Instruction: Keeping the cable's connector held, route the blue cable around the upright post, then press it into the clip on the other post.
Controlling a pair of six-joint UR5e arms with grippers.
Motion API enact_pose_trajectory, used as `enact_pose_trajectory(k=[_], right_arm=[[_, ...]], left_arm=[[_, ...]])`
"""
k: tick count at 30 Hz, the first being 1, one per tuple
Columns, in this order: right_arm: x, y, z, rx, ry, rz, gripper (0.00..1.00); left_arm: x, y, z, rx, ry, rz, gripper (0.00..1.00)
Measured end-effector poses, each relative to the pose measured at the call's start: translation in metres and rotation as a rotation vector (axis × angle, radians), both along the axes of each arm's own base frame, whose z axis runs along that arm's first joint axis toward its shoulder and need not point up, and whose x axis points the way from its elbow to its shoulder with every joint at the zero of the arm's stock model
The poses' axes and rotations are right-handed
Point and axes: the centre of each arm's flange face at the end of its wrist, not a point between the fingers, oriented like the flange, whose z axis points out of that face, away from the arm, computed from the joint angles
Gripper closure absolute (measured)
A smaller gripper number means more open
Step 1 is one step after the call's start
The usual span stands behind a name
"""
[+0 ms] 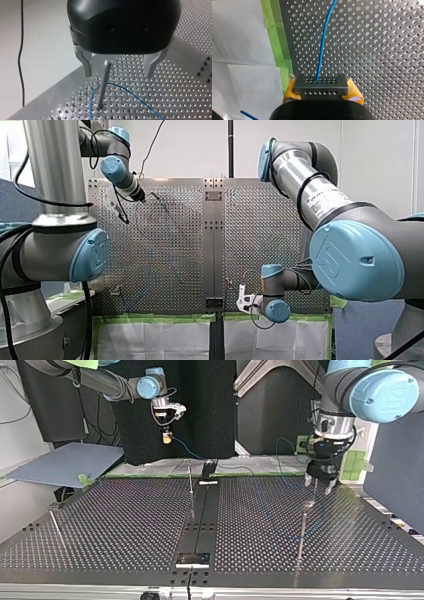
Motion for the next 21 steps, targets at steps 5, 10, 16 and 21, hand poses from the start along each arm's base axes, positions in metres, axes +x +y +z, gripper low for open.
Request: enact_pose_trajectory(k=[5,10,16,21], right_arm=[[0.0,0.001,-0.001,0.002,0.021,0.002,1.0],[0.0,0.001,-0.001,0.004,0.025,0.003,1.0],[0.0,0.001,-0.001,0.007,0.027,0.004,1.0],[-0.001,0.002,-0.001,0.011,0.031,0.003,1.0]], left_arm=[[0.0,-0.002,0.017,0.039,-0.005,-0.013,0.0],[-0.005,-0.005,0.04,0.08,-0.023,-0.037,0.0],[-0.002,-0.008,0.055,0.129,-0.011,-0.06,0.0],[0.005,-0.013,0.059,0.169,0.018,-0.079,0.0]])
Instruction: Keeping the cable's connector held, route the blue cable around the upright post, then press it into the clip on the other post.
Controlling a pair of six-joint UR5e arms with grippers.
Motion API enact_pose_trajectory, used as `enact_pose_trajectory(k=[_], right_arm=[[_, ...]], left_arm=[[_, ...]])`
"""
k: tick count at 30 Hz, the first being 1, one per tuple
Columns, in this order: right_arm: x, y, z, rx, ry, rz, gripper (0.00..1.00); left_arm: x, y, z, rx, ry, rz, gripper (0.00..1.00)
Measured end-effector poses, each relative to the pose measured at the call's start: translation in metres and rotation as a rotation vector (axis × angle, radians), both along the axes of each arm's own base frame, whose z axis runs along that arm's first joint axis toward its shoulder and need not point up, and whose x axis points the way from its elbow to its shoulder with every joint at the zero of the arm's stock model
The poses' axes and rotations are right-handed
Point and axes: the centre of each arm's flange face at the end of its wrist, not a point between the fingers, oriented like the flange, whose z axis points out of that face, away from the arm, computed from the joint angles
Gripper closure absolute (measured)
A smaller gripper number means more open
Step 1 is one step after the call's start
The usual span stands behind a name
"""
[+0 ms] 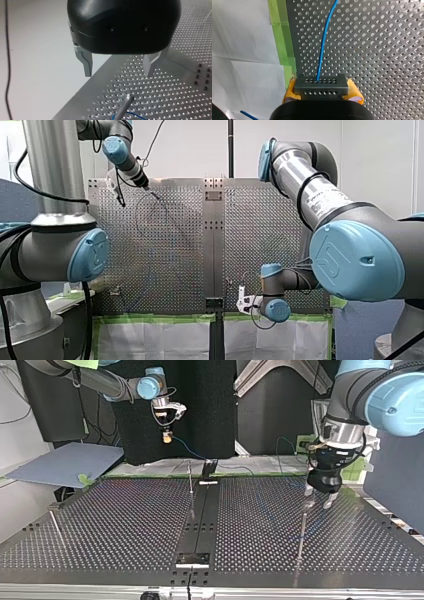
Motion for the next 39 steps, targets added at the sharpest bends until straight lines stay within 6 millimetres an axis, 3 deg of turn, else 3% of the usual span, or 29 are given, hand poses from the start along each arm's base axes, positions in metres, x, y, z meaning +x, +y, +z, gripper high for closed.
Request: enact_pose_trajectory(k=[11,30,39], right_arm=[[-0.001,0.001,-0.001,0.006,0.018,-0.001,1.0],[-0.001,0.001,-0.001,0.007,0.021,-0.001,1.0],[-0.001,0.001,-0.001,0.007,0.023,-0.001,1.0]], left_arm=[[0.021,-0.009,0.002,0.108,0.08,0.015,0.0],[0.033,-0.012,0.071,0.27,-0.064,0.056,0.0],[0.037,-0.018,0.073,0.355,-0.038,0.053,0.0]])
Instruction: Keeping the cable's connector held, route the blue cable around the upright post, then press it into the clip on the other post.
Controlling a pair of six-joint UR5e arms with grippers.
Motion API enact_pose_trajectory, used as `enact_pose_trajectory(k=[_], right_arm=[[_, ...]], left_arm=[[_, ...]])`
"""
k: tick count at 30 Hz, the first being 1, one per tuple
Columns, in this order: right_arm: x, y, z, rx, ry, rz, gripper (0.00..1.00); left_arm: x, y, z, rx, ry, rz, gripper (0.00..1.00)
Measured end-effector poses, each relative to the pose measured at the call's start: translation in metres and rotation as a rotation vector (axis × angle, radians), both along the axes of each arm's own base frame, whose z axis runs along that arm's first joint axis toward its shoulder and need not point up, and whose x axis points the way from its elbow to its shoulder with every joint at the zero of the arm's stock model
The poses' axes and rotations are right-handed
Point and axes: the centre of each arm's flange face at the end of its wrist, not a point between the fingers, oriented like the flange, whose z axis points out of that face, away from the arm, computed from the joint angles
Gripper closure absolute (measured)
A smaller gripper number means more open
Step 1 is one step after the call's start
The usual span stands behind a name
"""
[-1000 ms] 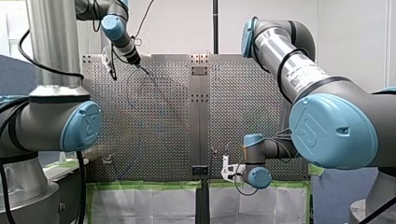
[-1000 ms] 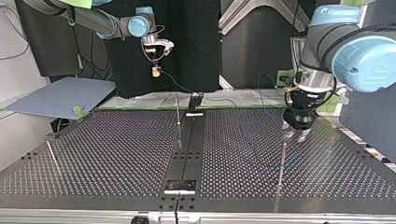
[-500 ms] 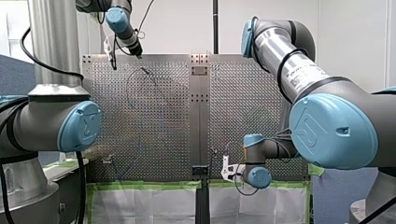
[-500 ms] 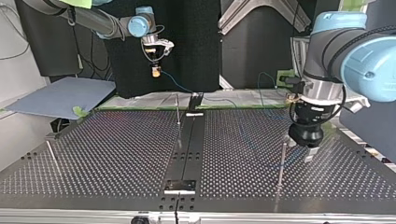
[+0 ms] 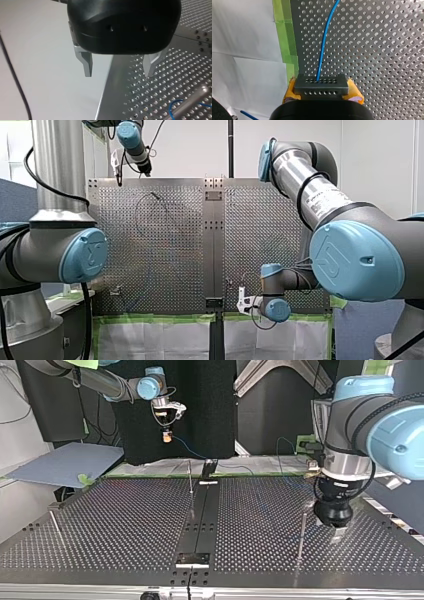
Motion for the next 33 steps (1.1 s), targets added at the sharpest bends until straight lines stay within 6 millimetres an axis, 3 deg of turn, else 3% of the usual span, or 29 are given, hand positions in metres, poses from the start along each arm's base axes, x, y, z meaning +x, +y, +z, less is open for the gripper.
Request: enact_pose_trajectory(k=[21,33], right_arm=[[0.0,0.001,0.0,0.006,0.003,0.0,1.0],[-0.001,0.001,0.0,0.006,0.004,0.0,1.0]], left_arm=[[-0.012,-0.019,-0.013,0.187,0.092,-0.023,0.0],[-0.005,-0.031,-0.027,0.122,0.124,-0.031,0.0]])
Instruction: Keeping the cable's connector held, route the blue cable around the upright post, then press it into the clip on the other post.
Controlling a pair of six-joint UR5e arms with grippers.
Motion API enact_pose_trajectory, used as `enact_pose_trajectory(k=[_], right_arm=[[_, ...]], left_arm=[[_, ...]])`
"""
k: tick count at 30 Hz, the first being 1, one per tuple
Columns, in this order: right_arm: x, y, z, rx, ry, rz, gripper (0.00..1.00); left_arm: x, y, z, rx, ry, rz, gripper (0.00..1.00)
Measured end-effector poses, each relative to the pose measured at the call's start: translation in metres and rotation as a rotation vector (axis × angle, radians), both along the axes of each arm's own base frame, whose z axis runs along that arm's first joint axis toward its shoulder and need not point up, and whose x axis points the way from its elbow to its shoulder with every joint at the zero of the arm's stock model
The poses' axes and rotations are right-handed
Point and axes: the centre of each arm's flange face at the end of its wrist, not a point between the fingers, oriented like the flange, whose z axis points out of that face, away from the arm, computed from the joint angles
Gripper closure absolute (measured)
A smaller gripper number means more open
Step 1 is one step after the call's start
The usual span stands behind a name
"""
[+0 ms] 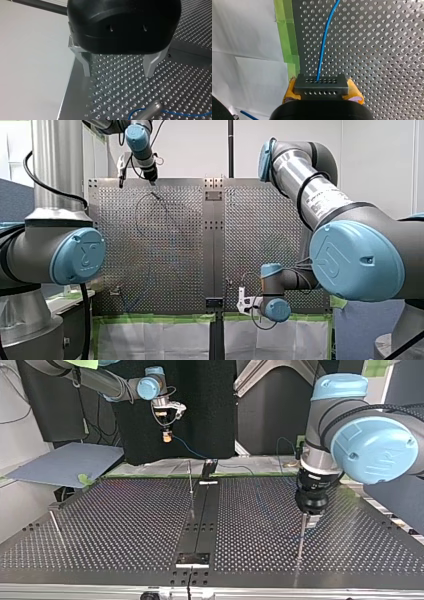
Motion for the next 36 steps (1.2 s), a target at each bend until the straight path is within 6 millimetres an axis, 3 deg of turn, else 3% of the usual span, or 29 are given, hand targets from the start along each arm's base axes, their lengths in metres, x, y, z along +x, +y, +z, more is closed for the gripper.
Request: enact_pose_trajectory(k=[36], right_arm=[[0.0,0.0,0.0,0.0,0.001,0.0,1.0]], left_arm=[[-0.008,0.0,-0.023,-0.048,0.068,0.071,0.0]])
